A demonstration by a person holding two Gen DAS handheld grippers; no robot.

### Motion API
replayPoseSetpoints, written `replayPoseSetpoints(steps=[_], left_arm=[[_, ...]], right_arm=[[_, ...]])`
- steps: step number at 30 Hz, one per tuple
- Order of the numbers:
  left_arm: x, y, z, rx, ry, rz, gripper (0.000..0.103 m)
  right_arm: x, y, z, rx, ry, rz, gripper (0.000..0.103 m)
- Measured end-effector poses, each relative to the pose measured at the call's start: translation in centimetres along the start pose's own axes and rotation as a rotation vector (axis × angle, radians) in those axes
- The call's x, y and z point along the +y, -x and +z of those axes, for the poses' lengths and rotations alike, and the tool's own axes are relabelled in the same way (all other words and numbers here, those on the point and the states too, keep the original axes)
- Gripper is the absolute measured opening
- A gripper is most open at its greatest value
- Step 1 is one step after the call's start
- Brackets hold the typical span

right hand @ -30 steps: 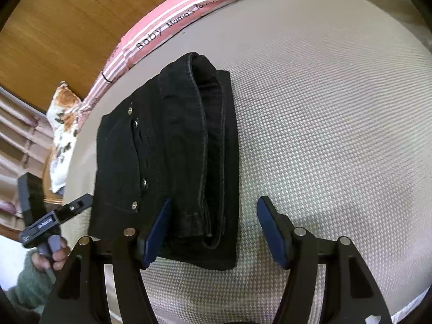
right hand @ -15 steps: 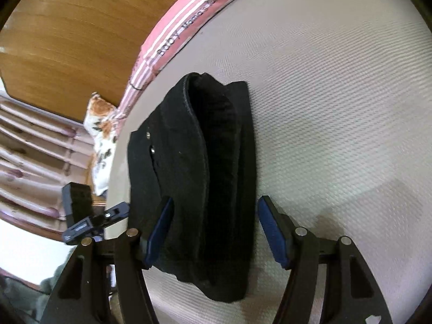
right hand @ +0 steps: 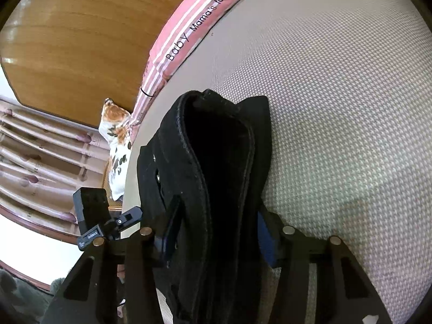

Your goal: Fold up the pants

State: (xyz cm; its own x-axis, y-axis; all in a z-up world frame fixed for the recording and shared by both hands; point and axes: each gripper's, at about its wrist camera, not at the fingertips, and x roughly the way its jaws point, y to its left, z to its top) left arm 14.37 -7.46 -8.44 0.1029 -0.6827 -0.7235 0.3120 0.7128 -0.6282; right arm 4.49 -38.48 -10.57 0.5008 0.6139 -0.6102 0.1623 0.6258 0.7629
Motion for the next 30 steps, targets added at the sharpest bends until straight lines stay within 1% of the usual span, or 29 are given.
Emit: replayPoseSetpoints(steps=[1, 3, 5, 7, 10, 25, 30], left_arm=[[0.0, 0.0, -0.1, -0.003, 0.0, 0.016, 0.062], [0.3, 0.2, -0.2, -0.011, 0.01, 0.05, 0.046], [0.9, 0.4, -0.2, -0.015, 0.038, 0.035, 0.042], [0.9, 0.4, -0.2, -0.018, 0.043, 0.038, 0.041], [0.4, 0.2, -0.4, -0.03, 0.012, 0.07, 0.041], [-1.0, -0.6, -0.2, -0.03, -0.038, 0.147, 0.041], [-1.3, -0.7, -0.2, -0.027, -0.04, 0.168, 0.041]], right_arm=[[0.0, 0.0, -0.1, 0.0, 0.001, 0.001, 0.049], [0.0, 0.1, -0.1, -0.003, 0.001, -0.003, 0.049], [0.0, 0.2, -0.1, -0.004, 0.002, -0.008, 0.049], [0.2, 0.0, 0.0, -0.007, 0.004, -0.012, 0.048], [0.2, -0.1, 0.0, -0.013, 0.002, -0.013, 0.045], [0.2, -0.3, 0.2, -0.003, 0.01, -0.016, 0.045], [0.2, -0.3, 0.4, 0.003, 0.007, -0.025, 0.045]])
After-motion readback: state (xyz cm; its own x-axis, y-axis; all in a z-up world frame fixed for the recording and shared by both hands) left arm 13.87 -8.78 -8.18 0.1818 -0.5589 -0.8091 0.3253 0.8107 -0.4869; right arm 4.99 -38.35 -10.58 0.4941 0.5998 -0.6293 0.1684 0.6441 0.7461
